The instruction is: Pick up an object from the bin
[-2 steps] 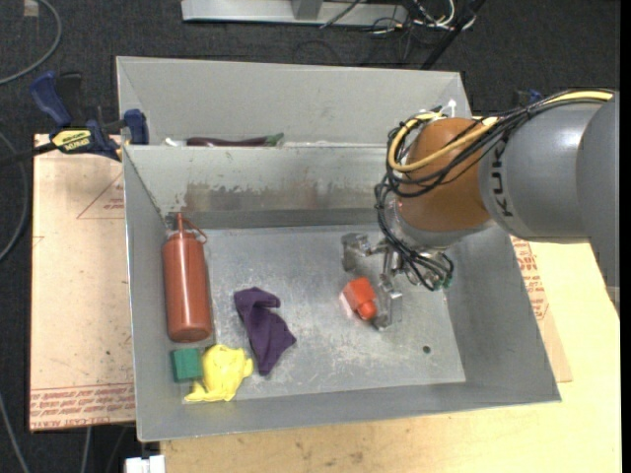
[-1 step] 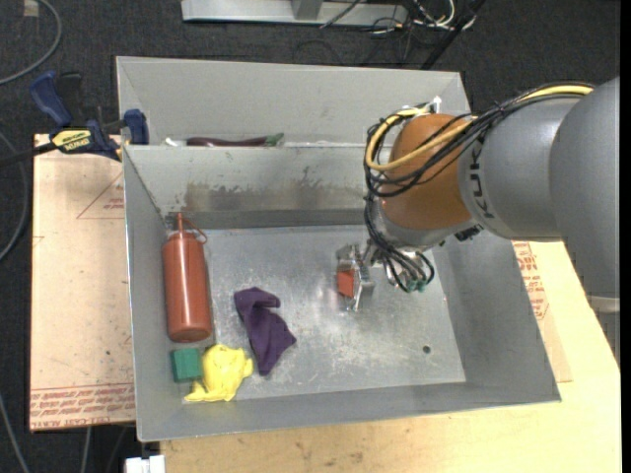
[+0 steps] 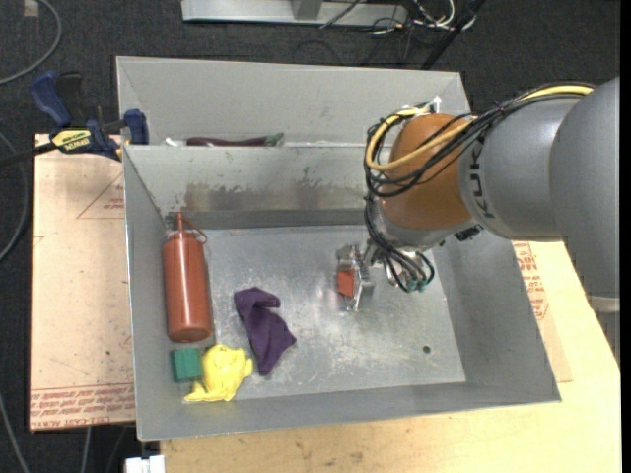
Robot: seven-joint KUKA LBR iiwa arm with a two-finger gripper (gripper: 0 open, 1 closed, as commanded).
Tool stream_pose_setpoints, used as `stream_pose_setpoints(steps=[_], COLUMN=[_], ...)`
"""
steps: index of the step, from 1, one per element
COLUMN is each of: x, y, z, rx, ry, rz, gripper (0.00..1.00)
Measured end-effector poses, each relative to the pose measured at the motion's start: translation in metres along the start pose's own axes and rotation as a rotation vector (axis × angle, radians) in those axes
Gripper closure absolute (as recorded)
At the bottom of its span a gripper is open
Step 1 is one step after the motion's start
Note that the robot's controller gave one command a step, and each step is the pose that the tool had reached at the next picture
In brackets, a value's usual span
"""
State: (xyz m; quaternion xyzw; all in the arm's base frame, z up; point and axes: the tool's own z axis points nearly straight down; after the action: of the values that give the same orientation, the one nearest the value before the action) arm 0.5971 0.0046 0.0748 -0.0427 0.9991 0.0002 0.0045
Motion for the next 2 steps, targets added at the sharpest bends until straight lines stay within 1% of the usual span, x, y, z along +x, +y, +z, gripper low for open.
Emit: stream_pose_setpoints(steps=[1,2], x=[-0.0094,-0.0094], y=[-0.0352,-0.0350], z=[-0.1063,-0.1063], rx=[0.000,0.000], ry=[-0.004,-0.004], rz=[-0.008,-0.009], gripper=[1.00,1.00])
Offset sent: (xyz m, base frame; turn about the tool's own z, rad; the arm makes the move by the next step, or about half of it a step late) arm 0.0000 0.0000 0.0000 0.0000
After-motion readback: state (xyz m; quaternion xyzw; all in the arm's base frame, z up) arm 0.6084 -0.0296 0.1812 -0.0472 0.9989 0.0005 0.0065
